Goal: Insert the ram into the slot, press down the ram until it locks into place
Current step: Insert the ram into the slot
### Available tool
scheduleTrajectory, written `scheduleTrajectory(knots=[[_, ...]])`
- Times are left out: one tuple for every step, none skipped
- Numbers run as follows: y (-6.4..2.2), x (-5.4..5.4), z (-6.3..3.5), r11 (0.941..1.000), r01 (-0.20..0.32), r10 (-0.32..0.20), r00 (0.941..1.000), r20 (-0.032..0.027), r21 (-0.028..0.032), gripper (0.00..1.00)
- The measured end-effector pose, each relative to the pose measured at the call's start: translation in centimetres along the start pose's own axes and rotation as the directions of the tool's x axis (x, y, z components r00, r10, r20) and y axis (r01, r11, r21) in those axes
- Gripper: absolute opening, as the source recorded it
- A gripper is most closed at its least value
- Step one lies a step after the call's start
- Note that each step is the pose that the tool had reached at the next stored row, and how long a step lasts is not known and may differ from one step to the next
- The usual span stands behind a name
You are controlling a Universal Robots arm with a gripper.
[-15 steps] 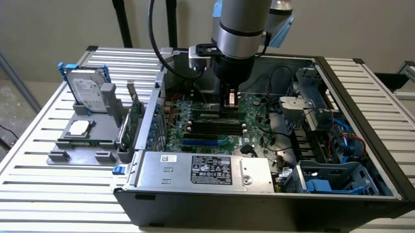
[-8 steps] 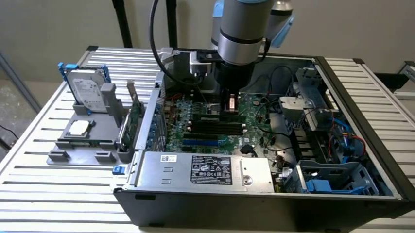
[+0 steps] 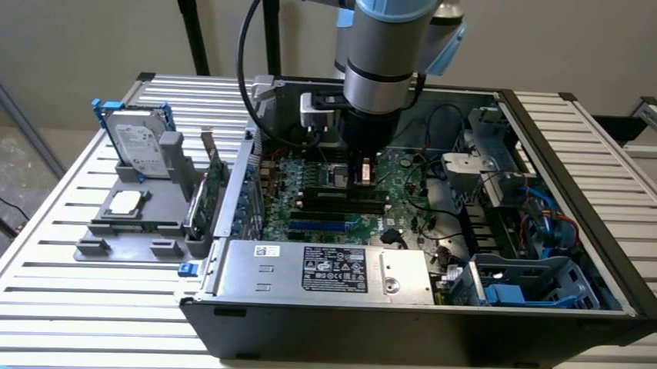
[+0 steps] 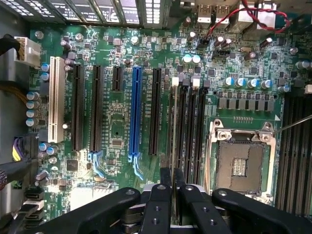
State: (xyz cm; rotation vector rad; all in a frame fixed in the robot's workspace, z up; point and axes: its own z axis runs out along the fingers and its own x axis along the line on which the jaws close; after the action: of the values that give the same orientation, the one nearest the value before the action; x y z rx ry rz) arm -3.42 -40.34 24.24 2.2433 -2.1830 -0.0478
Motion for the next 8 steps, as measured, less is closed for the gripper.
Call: scheduleTrajectory(knots=[[0.0, 0.0, 0.1, 1.0, 0.0, 0.0, 1.0, -0.0018, 0.0, 0.14], [0.0, -0.01, 0.12, 1.0, 0.0, 0.0, 1.0, -0.0028, -0.0001, 0.14], [0.0, 0.0, 0.11, 1.0, 0.0, 0.0, 1.0, -0.0029, -0.0001, 0.14], [0.0, 0.0, 0.11, 1.0, 0.0, 0.0, 1.0, -0.0031, -0.0001, 0.14], [0.0, 0.0, 0.11, 1.0, 0.0, 0.0, 1.0, -0.0031, -0.0001, 0.14], [0.0, -0.01, 0.12, 1.0, 0.0, 0.0, 1.0, -0.003, -0.0001, 0.14], [0.0, -0.03, 0.13, 1.0, 0.0, 0.0, 1.0, -0.0029, 0.0, 0.14], [0.0, -0.06, 0.13, 1.0, 0.0, 0.0, 1.0, -0.0029, -0.0001, 0.14]])
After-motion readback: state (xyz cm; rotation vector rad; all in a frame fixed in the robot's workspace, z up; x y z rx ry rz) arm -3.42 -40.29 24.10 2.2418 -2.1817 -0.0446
